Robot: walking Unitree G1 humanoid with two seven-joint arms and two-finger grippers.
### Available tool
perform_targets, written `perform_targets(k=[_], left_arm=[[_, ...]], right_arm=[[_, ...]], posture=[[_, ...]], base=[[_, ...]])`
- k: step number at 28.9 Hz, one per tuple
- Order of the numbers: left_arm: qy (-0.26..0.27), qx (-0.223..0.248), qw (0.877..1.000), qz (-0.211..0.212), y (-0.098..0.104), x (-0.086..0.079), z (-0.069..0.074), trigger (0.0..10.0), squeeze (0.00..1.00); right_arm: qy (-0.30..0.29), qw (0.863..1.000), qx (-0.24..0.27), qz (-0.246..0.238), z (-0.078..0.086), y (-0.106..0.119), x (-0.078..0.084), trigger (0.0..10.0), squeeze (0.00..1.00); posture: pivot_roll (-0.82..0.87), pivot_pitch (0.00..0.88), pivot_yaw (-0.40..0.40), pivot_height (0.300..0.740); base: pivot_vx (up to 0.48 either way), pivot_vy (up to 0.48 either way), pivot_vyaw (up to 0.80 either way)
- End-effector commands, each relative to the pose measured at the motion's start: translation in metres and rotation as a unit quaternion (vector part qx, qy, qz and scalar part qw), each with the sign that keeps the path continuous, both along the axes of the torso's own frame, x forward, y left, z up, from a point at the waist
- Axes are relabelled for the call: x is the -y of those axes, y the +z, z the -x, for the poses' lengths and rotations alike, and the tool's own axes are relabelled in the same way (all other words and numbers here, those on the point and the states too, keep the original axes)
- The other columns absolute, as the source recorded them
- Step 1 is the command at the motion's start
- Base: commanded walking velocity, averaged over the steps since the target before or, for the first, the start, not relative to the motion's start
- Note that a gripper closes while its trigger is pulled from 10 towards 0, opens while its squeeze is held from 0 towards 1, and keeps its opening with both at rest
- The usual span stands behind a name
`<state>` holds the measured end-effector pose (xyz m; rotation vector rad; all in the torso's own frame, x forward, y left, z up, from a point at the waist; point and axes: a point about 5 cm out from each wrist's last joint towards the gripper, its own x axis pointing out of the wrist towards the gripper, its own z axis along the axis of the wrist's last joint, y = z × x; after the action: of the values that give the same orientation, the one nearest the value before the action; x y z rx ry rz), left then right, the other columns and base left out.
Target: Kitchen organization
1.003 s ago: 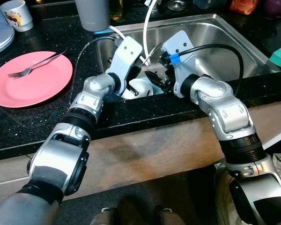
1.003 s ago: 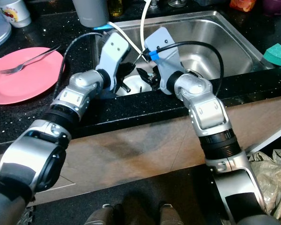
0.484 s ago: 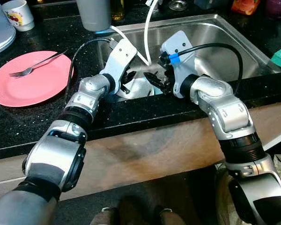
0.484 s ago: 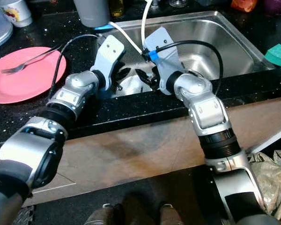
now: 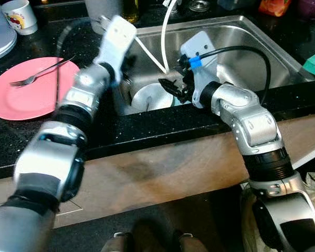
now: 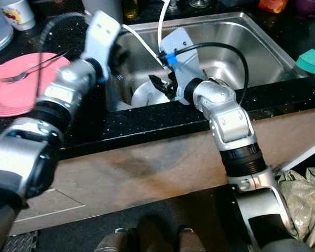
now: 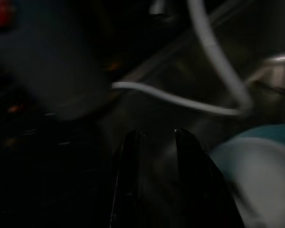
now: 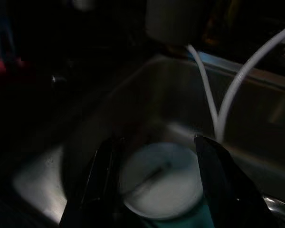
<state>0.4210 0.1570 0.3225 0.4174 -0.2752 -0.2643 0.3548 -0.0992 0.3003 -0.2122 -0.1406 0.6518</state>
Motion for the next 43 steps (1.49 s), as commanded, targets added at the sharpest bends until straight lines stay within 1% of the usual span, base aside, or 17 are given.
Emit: perform_targets(k=[1, 2, 3, 4, 5, 6, 7, 9, 11, 16, 17, 18, 19, 24, 32, 35, 43], left_arm=[[0.021, 0.010, 1.000, -0.014, 0.011, -0.017, 0.002, 10.0, 0.00], [0.032, 0.012, 0.999, -0.019, 0.015, -0.027, 0.003, 10.0, 0.00], [0.032, 0.012, 0.999, -0.019, 0.015, -0.027, 0.003, 10.0, 0.00], [0.040, 0.006, 0.999, -0.018, 0.017, -0.038, 0.004, 10.0, 0.80], [0.051, -0.006, 0.998, -0.024, 0.015, -0.050, 0.005, 10.0, 1.00], [0.059, -0.016, 0.998, -0.028, 0.014, -0.058, 0.006, 10.0, 1.00], [0.059, -0.016, 0.998, -0.028, 0.014, -0.058, 0.006, 10.0, 1.00], [0.082, -0.031, 0.995, -0.039, 0.010, -0.073, 0.008, 10.0, 1.00], [0.088, -0.036, 0.995, -0.040, 0.009, -0.077, 0.008, 10.0, 1.00], [0.128, -0.064, 0.986, -0.085, 0.000, -0.096, 0.011, 10.0, 1.00], [0.138, -0.066, 0.984, -0.087, 0.000, -0.099, 0.012, 10.0, 0.25], [0.143, -0.067, 0.984, -0.088, 0.001, -0.102, 0.013, 10.0, 0.25], [0.149, -0.069, 0.982, -0.089, 0.001, -0.105, 0.013, 10.0, 0.00], [0.169, -0.095, 0.977, -0.083, -0.001, -0.116, 0.016, 10.0, 0.00], [0.186, -0.126, 0.972, -0.068, -0.003, -0.125, 0.018, 10.0, 0.00], [0.187, -0.148, 0.971, -0.033, -0.005, -0.129, 0.020, 10.0, 0.00], [0.190, -0.195, 0.962, 0.007, -0.011, -0.137, 0.024, 10.0, 0.00]], right_arm=[[0.027, 0.999, 0.012, -0.029, 0.005, 0.011, -0.006, 10.0, 0.00], [0.035, 0.999, 0.014, -0.038, 0.006, 0.013, -0.009, 10.0, 0.00], [0.035, 0.999, 0.014, -0.038, 0.006, 0.013, -0.009, 10.0, 0.00], [0.045, 0.998, 0.015, -0.045, 0.007, 0.015, -0.012, 10.0, 0.00], [0.052, 0.997, 0.014, -0.050, 0.009, 0.015, -0.016, 10.0, 0.00], [0.057, 0.997, 0.014, -0.052, 0.009, 0.015, -0.018, 10.0, 0.00], [0.057, 0.997, 0.014, -0.052, 0.009, 0.015, -0.018, 10.0, 0.00], [0.065, 0.996, 0.012, -0.055, 0.011, 0.015, -0.023, 10.0, 0.00], [0.068, 0.996, 0.010, -0.057, 0.012, 0.015, -0.024, 10.0, 0.00], [0.082, 0.995, 0.002, -0.058, 0.017, 0.013, -0.028, 10.0, 0.00], [0.084, 0.995, 0.000, -0.058, 0.018, 0.013, -0.028, 10.0, 0.00], [0.085, 0.995, -0.001, -0.058, 0.019, 0.013, -0.029, 10.0, 0.00], [0.086, 0.995, -0.001, -0.058, 0.020, 0.013, -0.028, 10.0, 0.00], [0.097, 0.994, -0.007, -0.054, 0.024, 0.012, -0.029, 10.0, 0.00], [0.104, 0.993, -0.014, -0.045, 0.028, 0.011, -0.028, 10.0, 0.00], [0.106, 0.993, -0.017, -0.042, 0.027, 0.012, -0.028, 10.0, 0.00], [0.119, 0.992, -0.016, -0.034, 0.028, 0.015, -0.032, 10.0, 0.00]], posture=[[0.01, 0.223, 0.041, 0.740], [0.01, 0.222, 0.039, 0.740], [0.01, 0.222, 0.039, 0.740], [0.02, 0.221, 0.038, 0.740], [0.02, 0.222, 0.038, 0.740], [0.02, 0.222, 0.038, 0.740], [0.02, 0.222, 0.038, 0.740], [0.02, 0.224, 0.040, 0.740], [0.02, 0.229, 0.040, 0.740], [0.02, 0.240, 0.044, 0.740], [0.01, 0.244, 0.044, 0.740], [0.01, 0.245, 0.044, 0.740], [0.01, 0.248, 0.043, 0.740], [0.01, 0.259, 0.039, 0.740], [0.00, 0.278, 0.031, 0.740], [0.00, 0.291, 0.023, 0.740], [0.00, 0.302, 0.011, 0.740]], base=[[0.000, 0.000, 0.00], [0.000, 0.000, 0.00], [0.000, 0.000, 0.00], [0.000, 0.000, 0.00], [0.000, 0.000, 0.00], [0.000, 0.000, 0.00], [0.000, 0.000, 0.00], [0.000, 0.000, 0.00], [0.000, 0.000, 0.00], [0.000, 0.000, 0.00], [0.000, 0.000, 0.00], [0.000, 0.000, 0.00], [0.000, 0.000, 0.00], [0.000, 0.000, 0.00], [0.000, 0.000, 0.00], [0.000, 0.000, 0.00], [0.000, 0.000, 0.00]])
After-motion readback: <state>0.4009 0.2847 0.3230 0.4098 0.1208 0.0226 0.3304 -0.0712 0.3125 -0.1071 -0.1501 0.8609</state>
